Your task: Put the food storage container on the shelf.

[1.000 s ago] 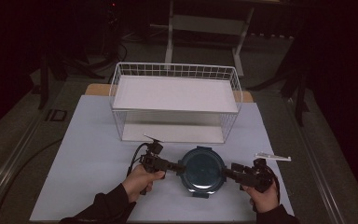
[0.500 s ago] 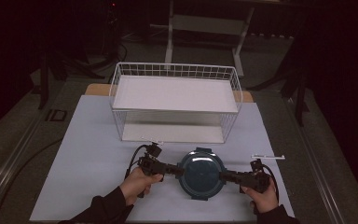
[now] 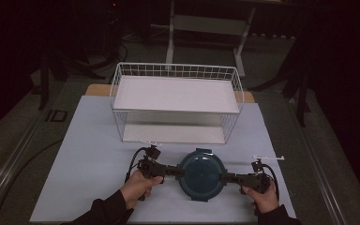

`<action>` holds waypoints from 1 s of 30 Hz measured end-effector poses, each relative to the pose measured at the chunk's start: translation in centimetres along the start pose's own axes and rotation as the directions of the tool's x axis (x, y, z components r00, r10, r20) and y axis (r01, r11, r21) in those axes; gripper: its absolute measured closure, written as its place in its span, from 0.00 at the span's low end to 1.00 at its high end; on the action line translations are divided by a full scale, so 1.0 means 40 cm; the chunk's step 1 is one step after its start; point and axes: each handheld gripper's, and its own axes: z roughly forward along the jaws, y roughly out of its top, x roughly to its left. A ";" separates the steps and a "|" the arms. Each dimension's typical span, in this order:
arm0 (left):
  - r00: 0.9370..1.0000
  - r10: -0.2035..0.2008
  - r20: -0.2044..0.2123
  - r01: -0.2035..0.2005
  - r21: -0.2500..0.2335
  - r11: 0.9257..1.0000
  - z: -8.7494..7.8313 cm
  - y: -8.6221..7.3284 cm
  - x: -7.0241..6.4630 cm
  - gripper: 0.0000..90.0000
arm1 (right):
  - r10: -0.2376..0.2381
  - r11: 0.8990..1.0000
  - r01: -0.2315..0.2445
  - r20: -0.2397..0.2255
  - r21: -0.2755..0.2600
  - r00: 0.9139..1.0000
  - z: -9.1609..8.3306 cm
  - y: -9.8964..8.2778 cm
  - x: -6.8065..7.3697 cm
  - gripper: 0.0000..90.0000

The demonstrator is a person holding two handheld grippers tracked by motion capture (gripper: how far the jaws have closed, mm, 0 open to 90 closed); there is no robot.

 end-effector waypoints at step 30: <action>0.985 0.130 -0.109 -0.148 -0.172 0.974 -0.170 0.070 -0.020 0.63 | -0.205 0.978 0.203 -0.043 -0.042 0.978 0.087 0.147 0.095 0.64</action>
